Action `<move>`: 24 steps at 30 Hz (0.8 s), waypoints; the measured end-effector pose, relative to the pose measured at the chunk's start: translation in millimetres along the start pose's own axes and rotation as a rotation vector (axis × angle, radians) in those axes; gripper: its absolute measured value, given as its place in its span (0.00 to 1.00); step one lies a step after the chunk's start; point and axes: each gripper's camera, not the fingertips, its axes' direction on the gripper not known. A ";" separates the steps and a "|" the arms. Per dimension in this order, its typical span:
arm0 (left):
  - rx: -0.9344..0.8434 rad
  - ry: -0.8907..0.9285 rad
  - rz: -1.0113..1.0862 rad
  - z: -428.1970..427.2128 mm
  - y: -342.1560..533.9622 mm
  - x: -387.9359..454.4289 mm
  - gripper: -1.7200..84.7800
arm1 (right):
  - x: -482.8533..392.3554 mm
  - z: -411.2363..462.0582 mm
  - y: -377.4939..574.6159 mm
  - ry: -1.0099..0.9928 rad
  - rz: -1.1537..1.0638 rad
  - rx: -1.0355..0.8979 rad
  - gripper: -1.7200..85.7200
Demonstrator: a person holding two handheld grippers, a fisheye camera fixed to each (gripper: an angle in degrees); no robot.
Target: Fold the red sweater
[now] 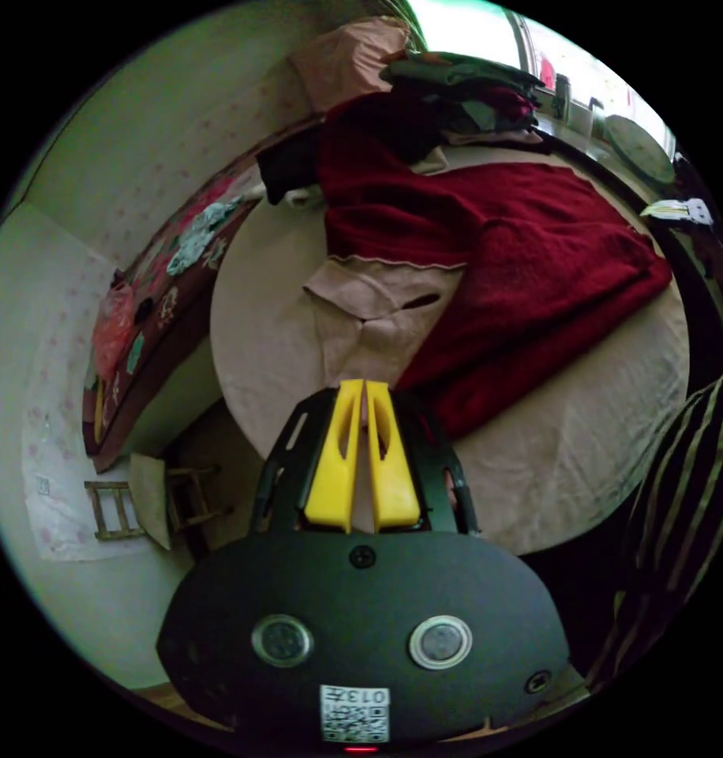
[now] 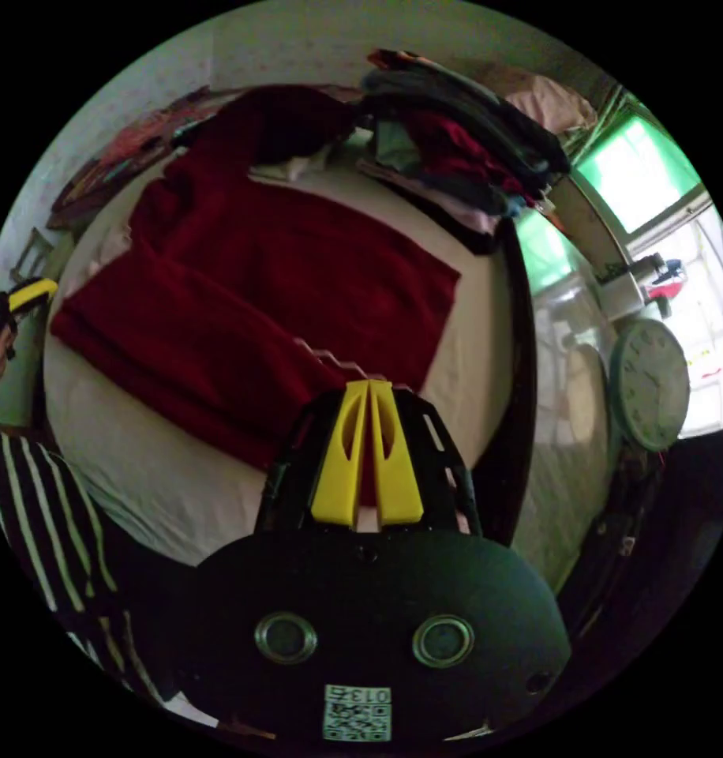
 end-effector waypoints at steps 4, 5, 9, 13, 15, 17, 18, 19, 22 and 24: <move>-0.008 -0.057 0.155 15.1 -26.7 35.9 0.02 | 1.4 16.9 27.4 0.054 -0.019 -0.041 0.02; -0.018 -0.052 0.173 18.2 -29.4 39.8 0.02 | -0.5 19.3 32.2 0.084 -0.019 -0.014 0.02; -0.039 -0.087 0.200 33.6 -42.6 48.9 0.02 | 0.3 47.6 34.0 0.098 -0.012 -0.047 0.02; -0.060 -0.211 0.315 40.7 -50.3 60.9 0.02 | 3.8 73.5 45.5 0.047 -0.026 -0.084 0.02; -0.060 -0.204 0.293 42.3 -52.4 56.5 0.02 | 3.9 79.5 51.2 0.057 -0.037 -0.070 0.02; -0.063 -0.158 0.246 43.0 -58.9 46.9 0.02 | 6.9 84.7 50.4 0.048 -0.037 -0.072 0.02; -0.085 -0.147 0.250 43.4 -65.6 43.2 0.02 | 10.5 86.0 45.9 0.048 -0.036 -0.100 0.02; -0.109 -0.148 0.269 42.8 -72.2 40.9 0.02 | 13.5 85.0 43.3 0.050 -0.024 -0.111 0.02; -0.017 -0.170 0.187 22.6 -84.3 25.7 0.02 | 23.7 57.6 33.4 0.005 0.015 0.065 0.02; 0.063 -0.161 0.121 8.8 -97.0 18.2 0.02 | 13.2 49.1 18.4 -0.038 -0.053 0.140 0.02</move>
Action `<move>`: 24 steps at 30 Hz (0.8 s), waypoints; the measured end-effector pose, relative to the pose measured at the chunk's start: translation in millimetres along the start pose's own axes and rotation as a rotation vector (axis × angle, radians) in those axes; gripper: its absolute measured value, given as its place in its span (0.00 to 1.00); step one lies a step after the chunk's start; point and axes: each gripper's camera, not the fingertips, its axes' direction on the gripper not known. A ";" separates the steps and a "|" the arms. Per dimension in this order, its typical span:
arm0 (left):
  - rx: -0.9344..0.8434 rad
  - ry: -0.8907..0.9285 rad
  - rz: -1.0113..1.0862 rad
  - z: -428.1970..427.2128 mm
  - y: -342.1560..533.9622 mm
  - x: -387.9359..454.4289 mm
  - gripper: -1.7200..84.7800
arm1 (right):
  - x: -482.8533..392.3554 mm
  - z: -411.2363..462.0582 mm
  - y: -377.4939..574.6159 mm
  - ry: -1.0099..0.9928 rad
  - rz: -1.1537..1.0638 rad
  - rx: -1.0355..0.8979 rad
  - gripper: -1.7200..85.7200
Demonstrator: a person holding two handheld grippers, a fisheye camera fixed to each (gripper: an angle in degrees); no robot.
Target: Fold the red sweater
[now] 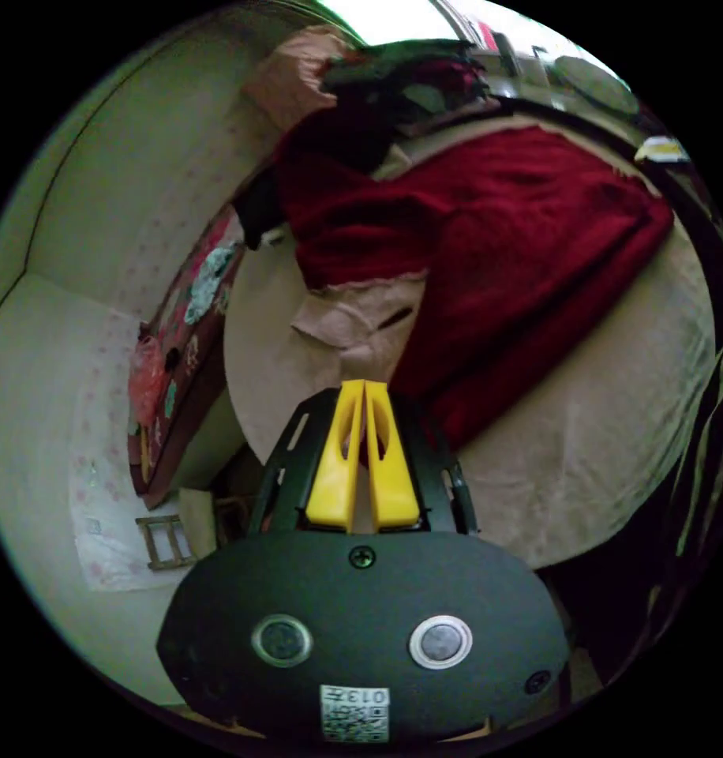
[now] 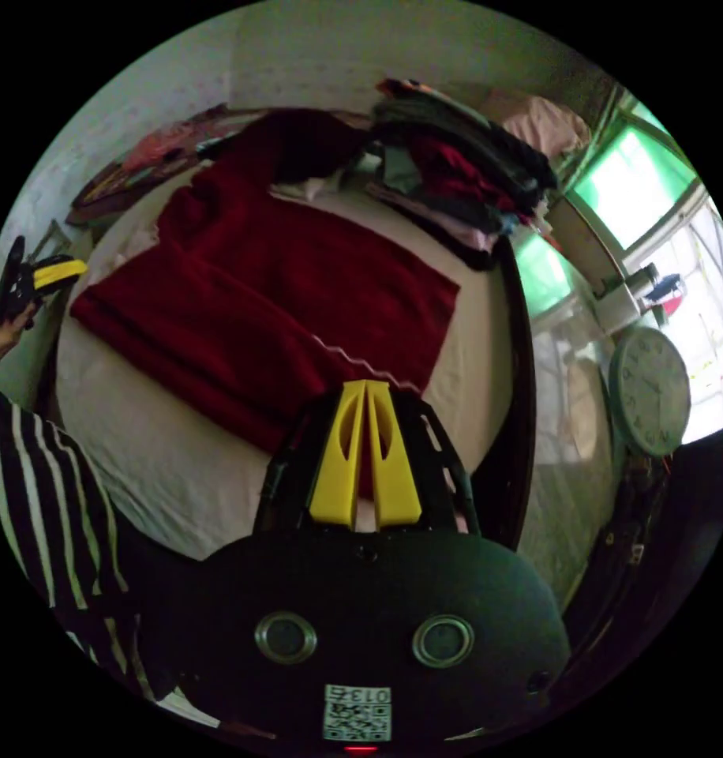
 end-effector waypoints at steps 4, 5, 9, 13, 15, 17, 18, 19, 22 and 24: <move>0.008 0.042 0.075 15.1 -43.6 8.9 0.02 | -21.1 19.8 -21.3 -0.067 -0.086 0.025 0.02; -0.008 0.045 0.088 21.2 -48.3 10.6 0.02 | -27.4 34.3 -23.9 -0.080 -0.118 -0.007 0.02; -0.089 0.072 0.101 55.9 -60.6 3.0 0.02 | -27.8 85.3 -13.4 -0.101 -0.148 -0.099 0.02; -0.042 0.099 -0.022 53.1 -80.1 -42.0 0.02 | -8.9 89.1 -22.5 -0.163 -0.126 -0.122 0.02; 0.021 0.088 -0.125 53.3 -96.1 -75.1 0.03 | 17.3 85.2 -32.8 -0.159 -0.057 -0.028 0.03; 0.047 0.082 -0.155 62.0 -122.6 -105.3 0.04 | 36.4 94.5 -46.9 -0.118 -0.047 -0.033 0.03; 0.068 0.074 -0.154 69.9 -143.5 -122.7 0.07 | 48.9 103.0 -58.5 -0.091 -0.048 -0.030 0.04; 0.087 0.097 -0.146 79.8 -165.8 -139.0 0.09 | 55.3 107.4 -65.1 -0.077 -0.047 -0.028 0.05; 0.059 0.199 -0.167 111.7 -222.8 -176.6 0.14 | 83.8 134.5 -104.5 -0.069 -0.064 -0.026 0.09; 0.037 0.263 -0.172 128.4 -254.1 -193.5 0.15 | 98.4 160.4 -138.9 -0.087 -0.108 -0.071 0.10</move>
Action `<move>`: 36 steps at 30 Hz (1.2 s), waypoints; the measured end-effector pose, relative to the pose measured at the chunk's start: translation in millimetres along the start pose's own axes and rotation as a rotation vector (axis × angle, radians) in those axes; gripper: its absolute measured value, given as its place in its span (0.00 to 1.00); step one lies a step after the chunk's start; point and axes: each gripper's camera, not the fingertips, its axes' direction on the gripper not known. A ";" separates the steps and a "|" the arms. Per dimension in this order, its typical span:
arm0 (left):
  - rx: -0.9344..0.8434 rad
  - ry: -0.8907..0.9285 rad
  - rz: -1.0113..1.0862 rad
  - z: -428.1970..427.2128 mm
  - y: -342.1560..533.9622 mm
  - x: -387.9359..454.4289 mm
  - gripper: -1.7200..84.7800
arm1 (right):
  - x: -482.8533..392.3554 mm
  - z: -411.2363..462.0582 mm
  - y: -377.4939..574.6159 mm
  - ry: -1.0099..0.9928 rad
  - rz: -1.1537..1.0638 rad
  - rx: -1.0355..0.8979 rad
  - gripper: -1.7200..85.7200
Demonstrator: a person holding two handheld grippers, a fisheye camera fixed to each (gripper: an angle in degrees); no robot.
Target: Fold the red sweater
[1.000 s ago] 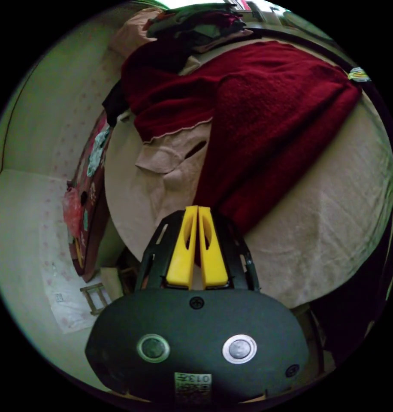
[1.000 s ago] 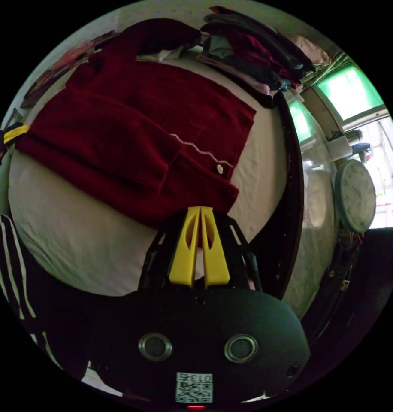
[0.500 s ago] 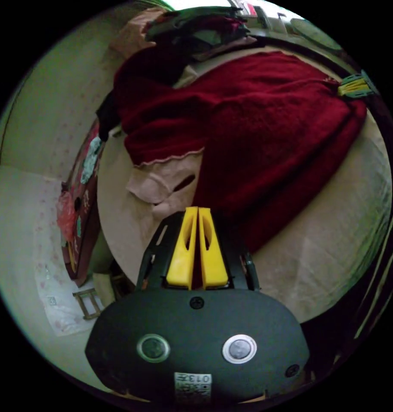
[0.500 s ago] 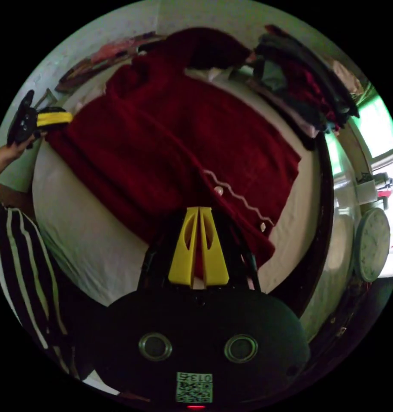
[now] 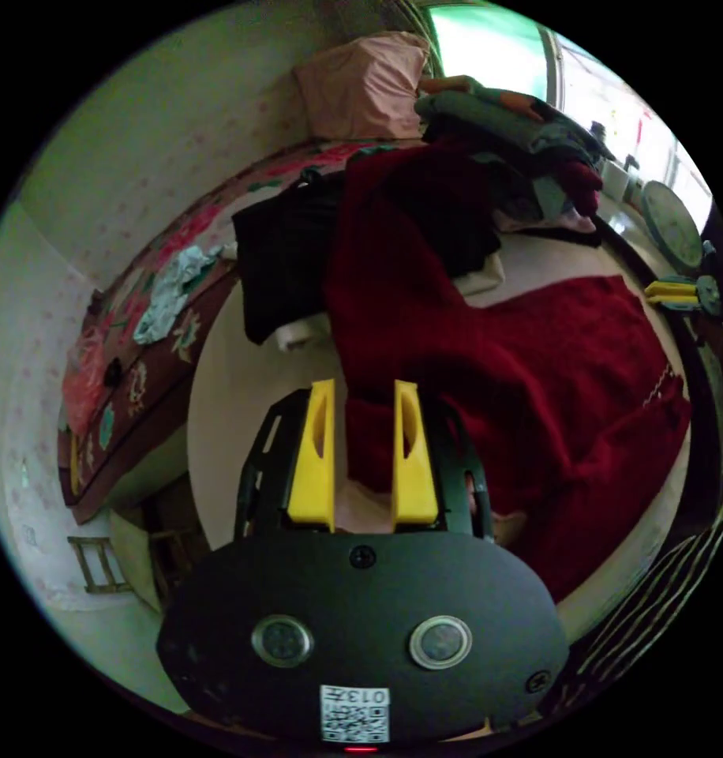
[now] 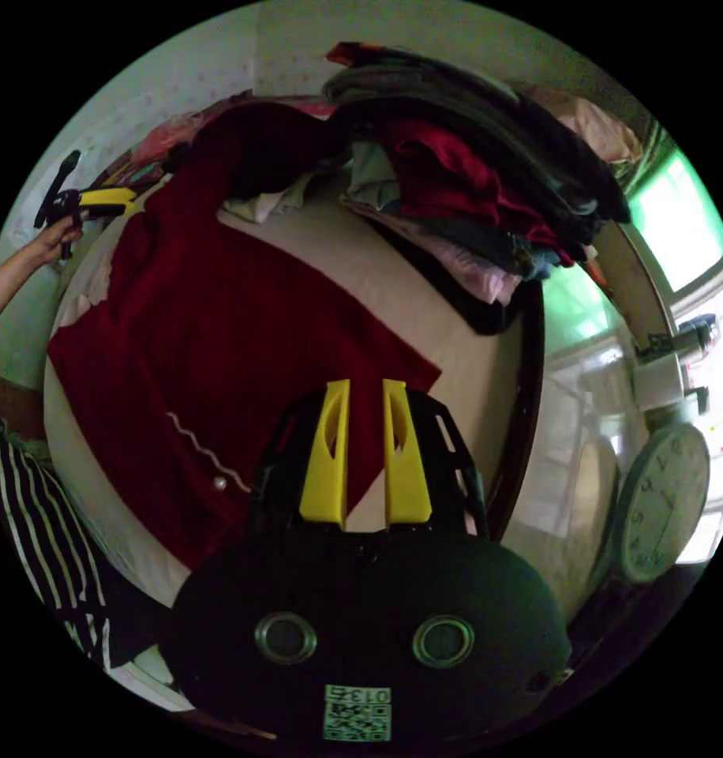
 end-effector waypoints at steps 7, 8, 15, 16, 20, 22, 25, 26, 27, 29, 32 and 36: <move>-0.106 0.044 0.042 45.8 -83.6 -25.9 0.15 | 21.0 58.1 -68.7 -0.079 -0.157 -0.117 0.10; -0.114 0.047 0.047 48.5 -87.1 -26.8 0.14 | 19.5 67.7 -75.3 -0.077 -0.194 -0.144 0.10; -0.142 -0.034 0.203 56.6 -126.3 -33.6 0.02 | 14.1 96.9 -94.0 -0.126 -0.289 -0.211 0.10; -0.131 -0.020 0.189 53.0 -132.2 -38.9 0.02 | 14.6 97.8 -94.8 -0.130 -0.287 -0.213 0.10; -0.039 -0.001 0.182 28.9 -146.9 -52.2 0.02 | 15.3 101.4 -96.6 -0.194 -0.265 -0.202 0.10; 0.045 -0.013 0.219 6.1 -157.1 -55.9 0.02 | 13.1 104.4 -96.3 -0.212 -0.258 -0.194 0.09; 0.111 -0.013 0.268 -17.3 -168.6 -55.5 0.02 | -0.5 108.2 -95.8 -0.147 -0.302 -0.218 0.06; 0.118 -0.017 0.281 -21.0 -169.5 -54.4 0.02 | -6.2 107.1 -96.6 -0.103 -0.310 -0.239 0.06; 0.135 -0.031 0.304 -28.0 -168.9 -52.0 0.02 | -12.8 103.8 -95.8 -0.070 -0.320 -0.247 0.05; 0.160 -0.065 0.346 -37.8 -161.7 -47.9 0.02 | -24.7 90.5 -88.7 -0.004 -0.348 -0.209 0.05; 0.189 -0.129 0.393 -48.9 -134.4 -42.9 0.02 | -46.7 60.6 -59.7 0.123 -0.375 -0.085 0.04; 0.162 -0.197 0.415 -50.1 -80.6 -32.0 0.02 | -88.3 33.8 0.2 0.303 -0.399 0.046 0.04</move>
